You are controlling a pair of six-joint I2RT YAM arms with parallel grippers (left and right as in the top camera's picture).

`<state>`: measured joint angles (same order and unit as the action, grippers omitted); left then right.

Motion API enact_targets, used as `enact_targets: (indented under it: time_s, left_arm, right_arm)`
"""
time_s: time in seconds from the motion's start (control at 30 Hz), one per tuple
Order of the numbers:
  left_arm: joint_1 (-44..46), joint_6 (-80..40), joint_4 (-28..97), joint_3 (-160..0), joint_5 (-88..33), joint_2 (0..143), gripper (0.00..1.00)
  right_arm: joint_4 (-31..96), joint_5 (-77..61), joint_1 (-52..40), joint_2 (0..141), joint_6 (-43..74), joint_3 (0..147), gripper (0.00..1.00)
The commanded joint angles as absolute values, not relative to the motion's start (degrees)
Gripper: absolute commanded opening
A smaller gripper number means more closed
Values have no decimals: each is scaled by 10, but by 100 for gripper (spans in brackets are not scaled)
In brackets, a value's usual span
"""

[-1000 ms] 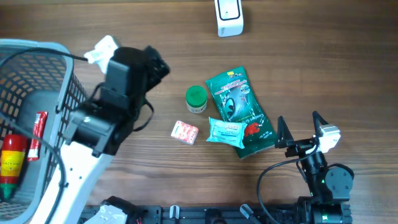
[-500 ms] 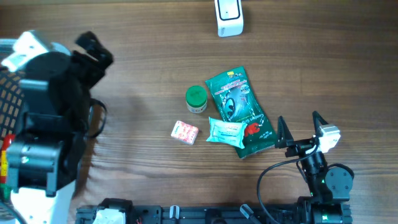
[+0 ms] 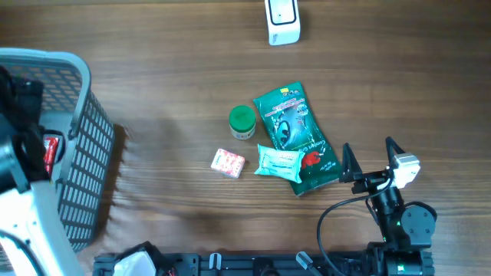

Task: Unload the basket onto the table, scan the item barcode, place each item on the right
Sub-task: 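Move the left gripper back into the basket above the red stick pack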

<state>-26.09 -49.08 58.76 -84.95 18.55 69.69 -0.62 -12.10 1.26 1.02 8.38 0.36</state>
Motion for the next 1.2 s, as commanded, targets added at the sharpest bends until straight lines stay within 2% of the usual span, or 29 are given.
enact_targets:
  time_s: [0.0, 0.2, 0.53, 1.17]
  left_arm:
    - [-303, -603, 601, -855, 162, 759, 100]
    - [-315, -697, 601, -855, 148, 866, 100]
    - [-315, -699, 603, -854, 126, 986, 100]
    - [-335, -742, 585, -854, 137, 1016, 100]
  right_arm:
    - [-8, -116, 10, 10, 91, 3, 100]
    - [-8, -116, 10, 10, 91, 3, 100]
    - [-8, -116, 10, 10, 91, 3, 100]
    - [-8, -116, 10, 10, 91, 3, 100]
